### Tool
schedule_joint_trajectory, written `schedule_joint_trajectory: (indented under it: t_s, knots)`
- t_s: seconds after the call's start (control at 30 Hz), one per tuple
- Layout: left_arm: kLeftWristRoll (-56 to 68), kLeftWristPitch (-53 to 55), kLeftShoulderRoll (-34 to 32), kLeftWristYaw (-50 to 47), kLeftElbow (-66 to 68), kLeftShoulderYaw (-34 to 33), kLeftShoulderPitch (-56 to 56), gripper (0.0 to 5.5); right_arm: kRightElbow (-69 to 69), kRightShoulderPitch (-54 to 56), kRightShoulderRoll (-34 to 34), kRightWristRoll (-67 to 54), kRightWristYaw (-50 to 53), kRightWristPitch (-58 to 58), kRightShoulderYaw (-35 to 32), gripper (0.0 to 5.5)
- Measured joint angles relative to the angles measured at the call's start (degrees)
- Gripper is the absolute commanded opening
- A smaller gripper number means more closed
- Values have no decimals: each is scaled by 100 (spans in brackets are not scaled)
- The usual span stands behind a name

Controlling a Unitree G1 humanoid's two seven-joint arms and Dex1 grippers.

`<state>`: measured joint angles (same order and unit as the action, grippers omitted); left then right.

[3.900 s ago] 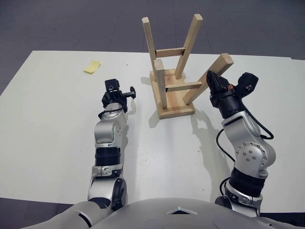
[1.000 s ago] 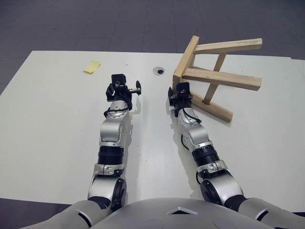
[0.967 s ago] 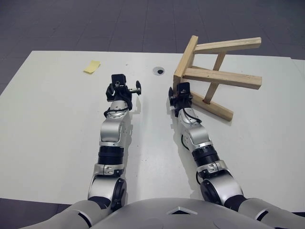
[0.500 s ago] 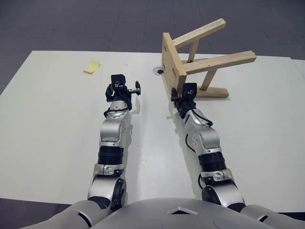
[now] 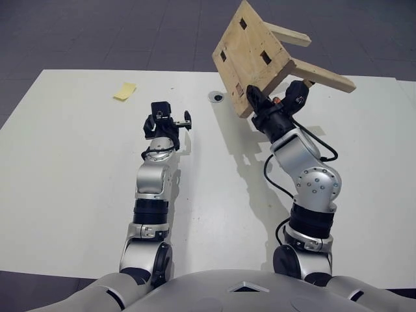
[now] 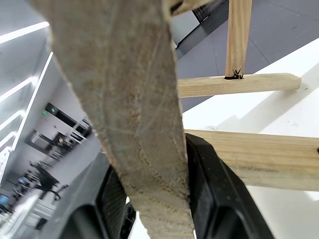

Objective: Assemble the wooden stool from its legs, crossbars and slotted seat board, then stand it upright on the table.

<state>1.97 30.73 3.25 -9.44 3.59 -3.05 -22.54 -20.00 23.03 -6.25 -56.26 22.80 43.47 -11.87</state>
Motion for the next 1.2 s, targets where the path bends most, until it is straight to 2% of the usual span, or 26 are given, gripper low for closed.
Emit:
schedule_joint_trajectory:
  t_s: [0.17,0.27,0.33,0.5,0.57,0.8,1.0,1.2]
  knots:
    - [0,1,9,-49,-1,-19,-1,540,-59,479,-178,-1952,1556,-852,-617,149]
    - [0,67,4,-101,-2,-89,-22,540,-71,577,-170,-3311,2431,-2113,-1401,136]
    - [-3,178,-22,-107,-4,-109,-140,540,-118,604,-172,-3895,2656,-2827,-1882,136]
    - [-2,302,-8,-99,-142,-84,-314,540,-275,496,-175,-4030,2835,-3230,-1715,137]
    - [-5,355,-13,-96,-184,-85,-255,540,-397,294,-207,-4047,2841,-3219,-1490,197]
    - [-18,422,-9,-7,-188,15,-201,540,-287,47,-182,-4218,2763,-3245,-1004,315]
    - [-18,424,-2,2,-182,17,-201,540,-453,-325,-81,-4287,2429,-3210,-853,405]
    - [-18,428,14,-21,-192,11,-185,540,-1049,-619,246,-4827,1905,-3159,-970,494]
